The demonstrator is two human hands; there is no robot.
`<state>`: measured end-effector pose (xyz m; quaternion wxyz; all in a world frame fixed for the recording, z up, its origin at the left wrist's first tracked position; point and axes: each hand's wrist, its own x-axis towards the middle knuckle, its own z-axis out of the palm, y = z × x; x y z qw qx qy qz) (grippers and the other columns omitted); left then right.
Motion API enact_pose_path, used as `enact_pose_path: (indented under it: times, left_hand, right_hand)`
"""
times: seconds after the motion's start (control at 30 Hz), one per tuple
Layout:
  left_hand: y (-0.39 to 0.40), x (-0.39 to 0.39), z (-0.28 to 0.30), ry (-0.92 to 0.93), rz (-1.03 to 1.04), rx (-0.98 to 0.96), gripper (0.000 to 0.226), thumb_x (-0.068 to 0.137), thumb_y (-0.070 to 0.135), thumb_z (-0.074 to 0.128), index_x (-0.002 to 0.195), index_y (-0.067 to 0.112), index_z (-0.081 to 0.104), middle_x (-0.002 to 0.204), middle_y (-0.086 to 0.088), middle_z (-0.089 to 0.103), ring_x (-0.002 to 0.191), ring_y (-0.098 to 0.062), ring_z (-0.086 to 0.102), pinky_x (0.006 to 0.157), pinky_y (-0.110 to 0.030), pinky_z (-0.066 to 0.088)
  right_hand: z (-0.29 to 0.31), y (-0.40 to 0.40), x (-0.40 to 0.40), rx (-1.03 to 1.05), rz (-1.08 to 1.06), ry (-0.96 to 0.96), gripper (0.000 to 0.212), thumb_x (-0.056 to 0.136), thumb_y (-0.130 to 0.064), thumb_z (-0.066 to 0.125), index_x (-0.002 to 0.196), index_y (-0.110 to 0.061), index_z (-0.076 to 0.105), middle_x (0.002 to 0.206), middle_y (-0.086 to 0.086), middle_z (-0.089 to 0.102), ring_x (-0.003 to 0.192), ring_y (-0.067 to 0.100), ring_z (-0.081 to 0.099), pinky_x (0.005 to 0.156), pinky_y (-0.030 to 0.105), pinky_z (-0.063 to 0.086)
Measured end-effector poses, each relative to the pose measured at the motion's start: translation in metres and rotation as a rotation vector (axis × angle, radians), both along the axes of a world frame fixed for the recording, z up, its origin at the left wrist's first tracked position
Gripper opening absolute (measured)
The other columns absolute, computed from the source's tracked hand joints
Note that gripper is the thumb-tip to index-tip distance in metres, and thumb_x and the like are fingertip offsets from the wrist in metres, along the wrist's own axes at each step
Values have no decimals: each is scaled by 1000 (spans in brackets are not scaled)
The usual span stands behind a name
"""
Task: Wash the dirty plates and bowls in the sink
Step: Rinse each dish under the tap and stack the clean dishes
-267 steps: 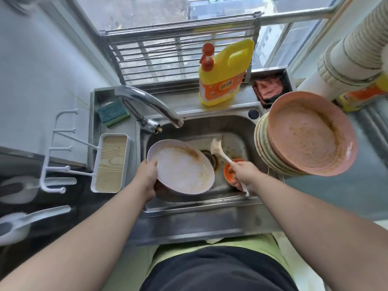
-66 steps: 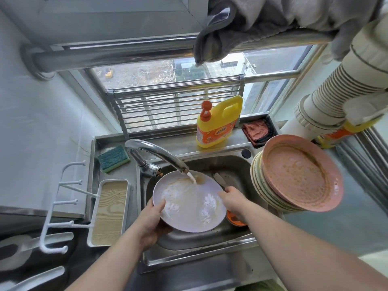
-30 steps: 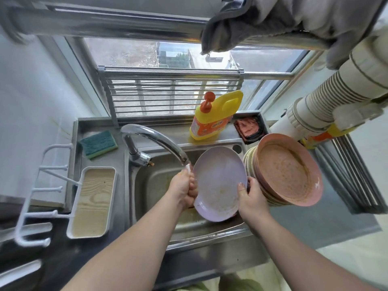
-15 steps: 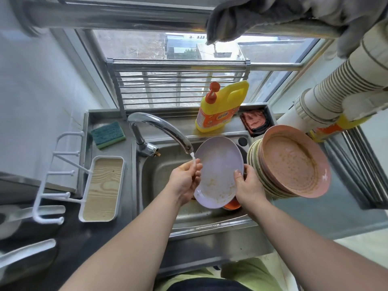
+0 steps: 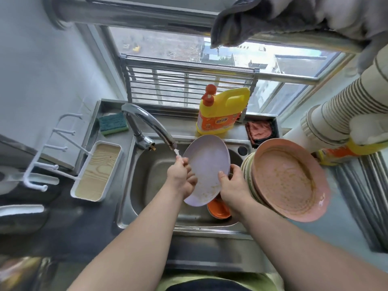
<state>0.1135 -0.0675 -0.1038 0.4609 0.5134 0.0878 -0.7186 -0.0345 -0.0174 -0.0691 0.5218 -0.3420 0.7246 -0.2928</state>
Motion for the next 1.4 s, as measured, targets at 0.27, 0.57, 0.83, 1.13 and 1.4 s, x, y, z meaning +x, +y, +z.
enact_pose_path:
  times: [0.27,0.57,0.83,1.13,1.4]
  left_hand:
    - [1,-26,23,-131,149,-40,25,104,36,63,91,15,61,61,7,50,40,0,36,34,-13,29]
    - [-11,-5,42,-272,135,33,38,114,33,42,83,17,58,64,4,44,45,-6,35,37,-16,35]
    - [-6,10,46,-456,5,42,56,96,66,60,61,26,41,51,10,29,35,-5,19,32,-17,14]
    - [-38,14,29,-366,-157,-96,36,98,43,69,75,19,58,53,7,46,35,-2,35,30,-16,26]
    - [-33,27,27,-288,-557,-165,27,110,31,55,98,11,68,67,2,49,51,-6,41,46,-16,39]
  right_hand:
    - [7,-3,-23,-20,77,-35,19,104,-30,56,114,-43,46,110,-8,66,107,19,65,101,54,54]
    - [18,-1,-31,9,167,-58,28,104,-32,56,130,-33,45,112,-12,62,110,20,61,104,52,51]
    - [19,-4,-30,20,199,-125,37,109,-24,52,145,-28,41,124,-3,59,109,19,58,59,19,42]
    - [7,5,-12,-57,80,-101,33,102,-27,54,117,-57,52,115,-16,69,112,15,65,103,52,53]
    - [8,18,9,-88,-135,-120,31,109,-16,50,116,-45,60,120,-3,70,117,21,66,104,57,55]
